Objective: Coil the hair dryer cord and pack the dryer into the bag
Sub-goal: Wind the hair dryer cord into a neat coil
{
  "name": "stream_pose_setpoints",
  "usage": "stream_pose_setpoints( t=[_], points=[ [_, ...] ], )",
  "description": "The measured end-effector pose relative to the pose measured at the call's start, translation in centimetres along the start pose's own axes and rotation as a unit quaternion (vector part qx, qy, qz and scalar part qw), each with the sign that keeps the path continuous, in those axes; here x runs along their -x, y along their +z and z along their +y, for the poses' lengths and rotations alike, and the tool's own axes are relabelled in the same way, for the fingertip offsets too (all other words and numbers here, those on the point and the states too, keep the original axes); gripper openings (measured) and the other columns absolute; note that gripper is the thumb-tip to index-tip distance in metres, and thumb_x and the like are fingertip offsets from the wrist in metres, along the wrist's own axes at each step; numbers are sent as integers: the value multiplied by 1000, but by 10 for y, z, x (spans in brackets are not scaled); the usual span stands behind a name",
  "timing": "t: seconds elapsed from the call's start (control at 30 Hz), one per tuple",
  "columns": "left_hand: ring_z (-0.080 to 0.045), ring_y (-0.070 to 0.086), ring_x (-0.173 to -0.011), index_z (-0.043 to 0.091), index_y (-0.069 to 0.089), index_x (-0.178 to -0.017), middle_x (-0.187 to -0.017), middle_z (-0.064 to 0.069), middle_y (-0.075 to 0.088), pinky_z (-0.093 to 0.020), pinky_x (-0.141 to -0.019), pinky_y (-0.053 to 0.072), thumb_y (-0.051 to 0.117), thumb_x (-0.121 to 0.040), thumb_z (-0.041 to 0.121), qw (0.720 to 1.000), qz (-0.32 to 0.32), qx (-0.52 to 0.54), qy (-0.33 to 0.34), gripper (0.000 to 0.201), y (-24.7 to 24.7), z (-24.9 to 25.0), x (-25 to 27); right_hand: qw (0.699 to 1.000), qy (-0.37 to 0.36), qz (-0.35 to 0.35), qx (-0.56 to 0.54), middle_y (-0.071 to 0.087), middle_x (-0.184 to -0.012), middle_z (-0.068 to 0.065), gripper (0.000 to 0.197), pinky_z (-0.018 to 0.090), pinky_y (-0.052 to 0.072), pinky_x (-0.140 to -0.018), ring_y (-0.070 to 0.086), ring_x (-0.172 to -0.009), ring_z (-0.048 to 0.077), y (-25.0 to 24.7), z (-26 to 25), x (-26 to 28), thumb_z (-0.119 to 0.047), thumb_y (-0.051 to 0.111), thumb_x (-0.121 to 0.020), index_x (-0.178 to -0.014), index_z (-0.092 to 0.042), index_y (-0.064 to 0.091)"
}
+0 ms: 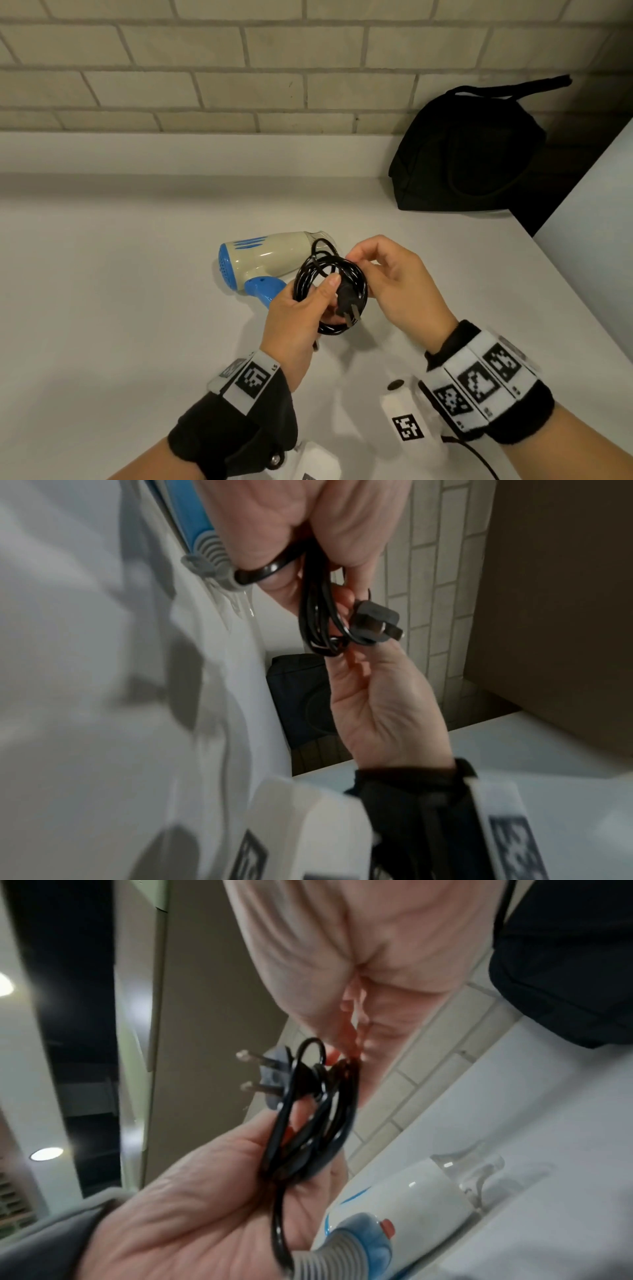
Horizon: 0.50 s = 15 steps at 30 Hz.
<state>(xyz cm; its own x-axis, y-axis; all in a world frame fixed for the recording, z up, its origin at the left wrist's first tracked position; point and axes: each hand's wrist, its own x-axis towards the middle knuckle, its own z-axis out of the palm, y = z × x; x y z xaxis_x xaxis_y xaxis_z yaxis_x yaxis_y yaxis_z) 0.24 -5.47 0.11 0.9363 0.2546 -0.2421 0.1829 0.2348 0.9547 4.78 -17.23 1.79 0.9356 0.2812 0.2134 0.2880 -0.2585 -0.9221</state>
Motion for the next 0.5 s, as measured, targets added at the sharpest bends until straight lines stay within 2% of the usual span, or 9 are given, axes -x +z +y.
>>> stream_pose_setpoints(
  t=[0.1,0.13,0.2,0.27,0.33,0.4,0.43,0.47,0.5],
  points=[
    [1,52,-38,21,58,-71,-46,11,58,-12,-33,32,62,-80,26,1000,-1,20,25,11,1,5,0,992,-95,-50,72,58,-105,-16,28,9,45,-83,56,-101,-1,-7,-10,19,-14,39,-87,-99,-37,49],
    [1,52,-39,20,59,-75,-47,12,59,-11,-34,34,62,-81,26,999,-4,21,36,8,1,6,0,981,-132,-78,119,52,-117,-14,31,7,41,-89,50,-110,-3,-10,-11,26,-18,39,-82,-107,-35,47],
    [2,55,-41,19,60,-80,-47,13,61,-8,-36,36,61,-81,22,998,-11,22,55,4,3,6,0,943,-199,-119,238,33,-137,-7,44,14,42,-94,42,-119,2,-13,-7,37,-20,43,-77,-119,-31,42],
    [2,58,-45,20,62,-79,-49,13,64,-7,-37,38,61,-81,22,997,-17,8,70,3,4,6,3,924,-213,-106,300,25,-139,-4,43,27,53,-84,48,-114,11,-12,-1,40,-24,45,-78,-120,-30,42],
    [2,60,-47,21,63,-77,-53,10,65,-7,-38,38,62,-81,22,997,-15,-2,77,4,5,5,6,927,-203,-65,309,29,-134,-5,36,37,59,-72,59,-103,18,-10,0,41,-32,41,-79,-115,-31,43],
    [1,60,-50,19,64,-84,-63,8,66,-7,-39,39,61,-81,23,996,0,-10,88,6,2,5,8,921,-210,-45,324,37,-131,-4,32,38,60,-62,67,-88,22,-7,0,40,-36,40,-77,-109,-31,45],
    [0,60,-54,17,64,-91,-70,5,66,-8,-41,41,61,-81,24,995,3,-19,95,13,3,5,9,915,-216,-40,338,45,-131,-1,30,36,59,-57,68,-82,22,-6,0,39,-36,42,-76,-105,-30,47],
    [-2,58,-58,16,62,-98,-78,2,66,-12,-43,46,61,-80,27,995,9,-29,100,20,3,5,8,909,-225,-39,350,53,-129,4,28,33,58,-53,68,-79,22,-6,1,39,-35,44,-76,-102,-28,48],
    [-4,56,-61,17,60,-102,-84,0,65,-23,-51,51,61,-80,29,994,18,-34,104,25,3,5,8,905,-230,-42,357,59,-126,9,25,31,57,-52,68,-79,22,-6,1,39,-34,46,-76,-99,-27,49]
  ],
)
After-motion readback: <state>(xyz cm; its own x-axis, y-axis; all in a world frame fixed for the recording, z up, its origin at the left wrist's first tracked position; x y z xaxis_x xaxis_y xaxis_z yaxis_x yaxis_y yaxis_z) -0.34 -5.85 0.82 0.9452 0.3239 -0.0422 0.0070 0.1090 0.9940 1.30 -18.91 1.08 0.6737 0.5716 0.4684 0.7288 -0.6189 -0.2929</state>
